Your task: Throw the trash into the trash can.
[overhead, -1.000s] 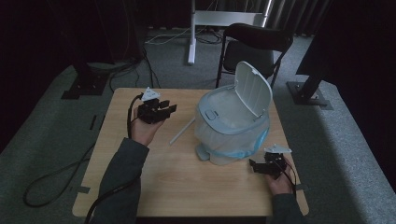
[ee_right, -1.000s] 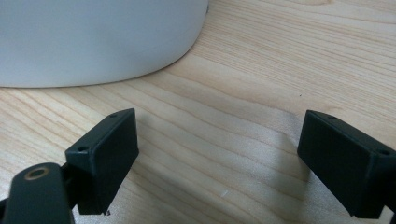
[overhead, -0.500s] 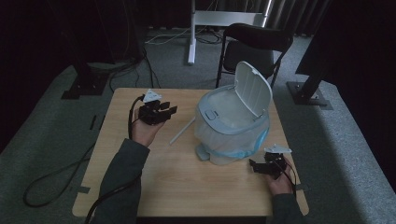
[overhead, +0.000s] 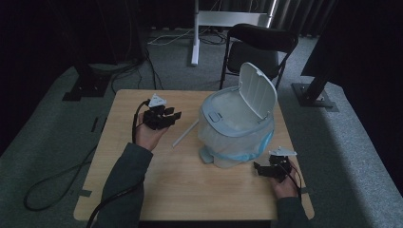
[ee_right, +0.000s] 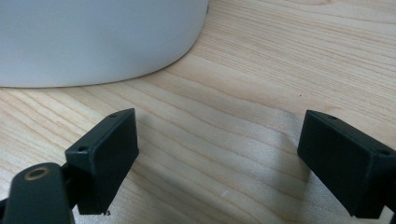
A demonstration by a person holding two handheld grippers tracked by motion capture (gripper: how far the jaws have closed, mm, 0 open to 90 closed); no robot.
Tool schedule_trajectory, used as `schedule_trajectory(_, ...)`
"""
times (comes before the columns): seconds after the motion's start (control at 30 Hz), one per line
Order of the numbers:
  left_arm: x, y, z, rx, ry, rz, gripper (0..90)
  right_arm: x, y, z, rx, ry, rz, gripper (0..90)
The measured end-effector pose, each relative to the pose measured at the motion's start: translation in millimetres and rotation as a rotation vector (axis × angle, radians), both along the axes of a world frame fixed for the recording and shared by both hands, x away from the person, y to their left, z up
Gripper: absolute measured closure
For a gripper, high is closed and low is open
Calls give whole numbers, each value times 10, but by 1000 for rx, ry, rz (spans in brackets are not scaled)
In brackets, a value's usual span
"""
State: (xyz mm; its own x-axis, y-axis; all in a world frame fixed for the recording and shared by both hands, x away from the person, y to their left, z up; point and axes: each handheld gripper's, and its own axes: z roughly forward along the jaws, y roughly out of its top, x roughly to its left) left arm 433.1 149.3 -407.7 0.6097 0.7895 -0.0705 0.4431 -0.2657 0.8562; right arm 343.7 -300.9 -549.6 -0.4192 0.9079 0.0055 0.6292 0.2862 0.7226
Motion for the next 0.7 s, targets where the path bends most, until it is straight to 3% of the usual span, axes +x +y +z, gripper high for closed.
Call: schedule_trajectory(0.7, 47, -9, -211, 22, 44, -7, 582, 0, 0, 0, 0, -1, 0, 113)
